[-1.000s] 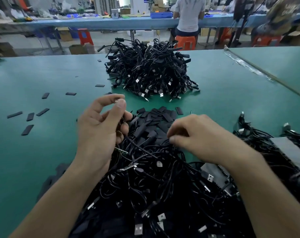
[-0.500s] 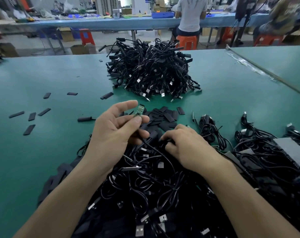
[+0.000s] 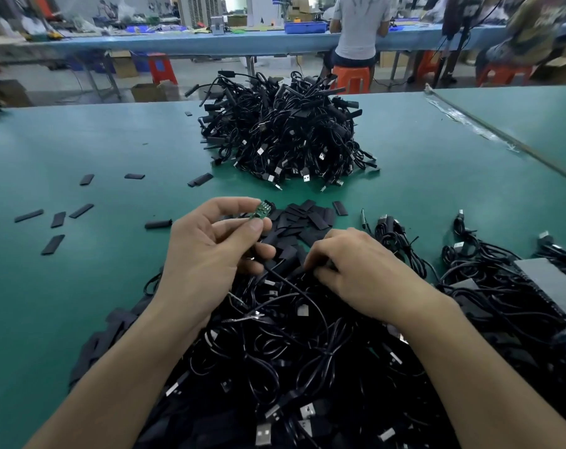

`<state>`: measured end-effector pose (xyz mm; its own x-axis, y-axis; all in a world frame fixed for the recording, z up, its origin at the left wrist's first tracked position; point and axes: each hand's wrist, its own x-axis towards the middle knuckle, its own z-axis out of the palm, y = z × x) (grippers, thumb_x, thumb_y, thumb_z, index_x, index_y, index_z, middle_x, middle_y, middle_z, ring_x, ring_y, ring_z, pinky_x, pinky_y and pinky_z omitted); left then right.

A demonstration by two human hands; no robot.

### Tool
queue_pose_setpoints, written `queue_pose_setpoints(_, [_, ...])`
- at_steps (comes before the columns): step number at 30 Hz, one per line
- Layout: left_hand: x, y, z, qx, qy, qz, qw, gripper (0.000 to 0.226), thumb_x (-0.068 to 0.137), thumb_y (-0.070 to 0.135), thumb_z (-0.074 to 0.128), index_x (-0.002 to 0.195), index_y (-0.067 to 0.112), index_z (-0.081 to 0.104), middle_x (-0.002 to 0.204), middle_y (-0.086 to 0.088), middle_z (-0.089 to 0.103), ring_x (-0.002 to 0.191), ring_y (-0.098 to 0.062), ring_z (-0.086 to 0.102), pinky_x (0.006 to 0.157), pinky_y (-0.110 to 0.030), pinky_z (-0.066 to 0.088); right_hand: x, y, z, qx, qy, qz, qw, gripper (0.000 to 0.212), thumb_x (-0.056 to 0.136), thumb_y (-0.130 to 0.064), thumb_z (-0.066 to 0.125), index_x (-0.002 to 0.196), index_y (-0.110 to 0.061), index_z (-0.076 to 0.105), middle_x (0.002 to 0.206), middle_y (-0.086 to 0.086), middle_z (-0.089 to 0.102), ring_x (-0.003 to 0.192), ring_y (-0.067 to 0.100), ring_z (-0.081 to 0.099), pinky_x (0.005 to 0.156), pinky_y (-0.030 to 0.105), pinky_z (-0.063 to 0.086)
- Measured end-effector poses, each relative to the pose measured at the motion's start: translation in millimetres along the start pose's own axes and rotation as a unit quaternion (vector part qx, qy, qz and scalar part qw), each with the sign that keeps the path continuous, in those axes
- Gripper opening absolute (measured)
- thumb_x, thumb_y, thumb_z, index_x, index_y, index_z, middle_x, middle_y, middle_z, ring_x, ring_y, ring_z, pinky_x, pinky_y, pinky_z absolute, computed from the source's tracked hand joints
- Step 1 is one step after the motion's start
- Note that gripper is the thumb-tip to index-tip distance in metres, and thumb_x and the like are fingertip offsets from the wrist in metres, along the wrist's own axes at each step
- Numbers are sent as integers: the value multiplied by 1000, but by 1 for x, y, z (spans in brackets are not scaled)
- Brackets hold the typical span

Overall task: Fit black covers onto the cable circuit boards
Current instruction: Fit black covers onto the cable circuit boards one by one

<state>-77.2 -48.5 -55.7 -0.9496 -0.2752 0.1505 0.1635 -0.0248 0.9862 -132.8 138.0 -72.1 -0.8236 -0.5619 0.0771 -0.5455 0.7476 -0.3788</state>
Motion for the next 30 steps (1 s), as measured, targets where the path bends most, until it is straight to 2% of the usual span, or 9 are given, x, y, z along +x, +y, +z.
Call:
queue_pose_setpoints(3, [-1,0,0,10,-9,1,1000,16,93,0,64,101,13,68,86,-7,77,57,-14,68,48,-19,50,2,-2,-3,40,-17,31,999,19,95,-23,49,92,-27,68,91,-11,66,92,14,58,88,38,49])
queue_pose_setpoints(5, [-2,1,0,15,-19,2,1000,16,93,0,64,100,14,68,85,-6,77,56,-13,68,48,-18,50,2,-2,-1,57,-11,53,997,24,98,-24,44,93,-23,67,87,-8,66,84,16,62,81,39,53])
queue_pose_setpoints(10, [-3,4,1,22,-34,6,999,16,92,0,64,100,14,68,86,-7,77,56,-14,68,48,-19,50,3,0,2,20,-46,59,997,25,102,-25,50,119,-27,69,113,-4,68,105,19,61,92,36,51])
queue_pose_setpoints(13, [-4,4,1,22,-38,9,999,16,92,0,63,100,13,68,87,-7,77,56,-14,68,48,-19,50,4,1,-1,4,-89,53,995,29,103,-27,48,125,-31,65,118,-5,62,114,19,55,99,42,48])
queue_pose_setpoints(16, [-3,4,0,23,-40,12,999,16,92,-1,63,99,14,68,86,-7,77,56,-14,68,47,-19,50,5,2,0,-18,-103,47,993,30,103,-26,47,127,-31,64,116,-2,56,115,21,52,101,42,45])
queue_pose_setpoints(20, [-3,1,0,22,-39,13,999,17,92,0,64,98,15,68,85,-7,77,56,-15,68,47,-19,50,1,4,3,40,-19,52,998,19,97,-23,62,110,-31,73,92,-15,54,100,17,61,91,36,51])
queue_pose_setpoints(24, [-3,-1,-1,22,-39,9,999,17,91,0,66,98,15,70,85,-10,76,58,-17,70,49,-19,51,1,6,0,63,105,39,992,13,89,-26,72,99,-32,77,97,-12,67,91,12,63,85,30,50])
queue_pose_setpoints(27, [-2,-2,-1,35,-39,10,999,20,89,0,68,91,19,74,82,-11,75,59,-18,71,50,-19,52,3,3,-8,218,160,33,962,12,84,-22,78,91,-32,78,82,-13,69,73,1,63,69,17,47])
queue_pose_setpoints(30, [-2,-2,-1,49,-40,10,998,20,89,1,69,92,19,74,81,-10,75,60,-19,72,50,-20,53,3,-5,-16,443,151,15,884,13,81,-12,80,83,-24,76,73,-7,72,62,5,64,57,16,49])
